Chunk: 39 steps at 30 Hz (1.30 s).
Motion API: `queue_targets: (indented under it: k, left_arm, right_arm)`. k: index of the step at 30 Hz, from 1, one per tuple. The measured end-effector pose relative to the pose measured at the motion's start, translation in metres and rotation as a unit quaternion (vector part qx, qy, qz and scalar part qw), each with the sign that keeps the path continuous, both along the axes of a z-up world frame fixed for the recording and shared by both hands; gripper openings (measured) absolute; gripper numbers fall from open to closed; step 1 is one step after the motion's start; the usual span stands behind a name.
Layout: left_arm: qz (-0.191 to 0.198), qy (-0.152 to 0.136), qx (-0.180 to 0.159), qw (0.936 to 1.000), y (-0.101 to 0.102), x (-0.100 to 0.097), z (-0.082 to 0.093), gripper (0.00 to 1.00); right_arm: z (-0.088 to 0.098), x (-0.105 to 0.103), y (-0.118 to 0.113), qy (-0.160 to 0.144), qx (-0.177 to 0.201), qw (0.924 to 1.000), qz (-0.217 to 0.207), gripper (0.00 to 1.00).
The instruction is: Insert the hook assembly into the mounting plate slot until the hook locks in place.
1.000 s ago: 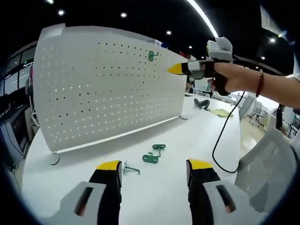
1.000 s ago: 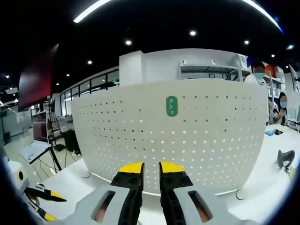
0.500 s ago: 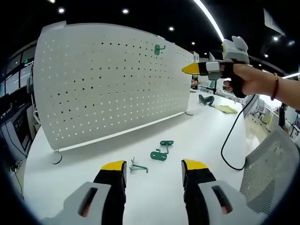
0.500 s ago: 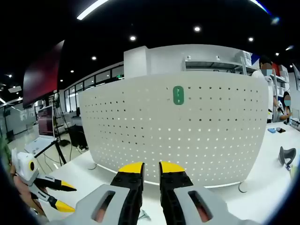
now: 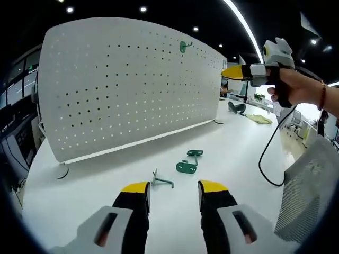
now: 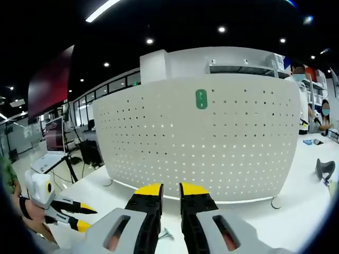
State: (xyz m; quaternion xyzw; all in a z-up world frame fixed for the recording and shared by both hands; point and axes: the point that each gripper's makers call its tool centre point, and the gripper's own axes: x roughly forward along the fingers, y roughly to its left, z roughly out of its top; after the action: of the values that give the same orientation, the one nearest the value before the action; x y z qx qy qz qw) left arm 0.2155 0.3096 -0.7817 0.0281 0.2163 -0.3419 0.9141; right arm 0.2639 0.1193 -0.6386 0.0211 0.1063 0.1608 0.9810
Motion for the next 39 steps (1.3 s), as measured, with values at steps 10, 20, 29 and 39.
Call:
queue_targets:
  k: [10,20,29,39]
  left_arm:
    - [0.011,0.014,0.004,0.9998,0.002,0.007,-0.015,0.29]
    - [0.029,0.007,0.01,0.9995,0.003,0.02,-0.025,0.26]
    - [0.04,0.013,0.014,0.999,0.004,0.034,-0.036,0.24]
    - [0.06,0.03,0.014,0.9977,0.004,0.045,-0.054,0.18]
  right_arm:
    - [-0.012,-0.015,0.006,0.015,0.002,0.9998,0.012,0.11]
    - [-0.024,-0.026,0.009,0.033,0.008,0.9992,0.019,0.11]
    - [-0.026,-0.03,0.014,0.038,0.005,0.9989,0.026,0.11]
    - [-0.029,-0.034,0.009,0.043,0.01,0.9988,0.021,0.1]
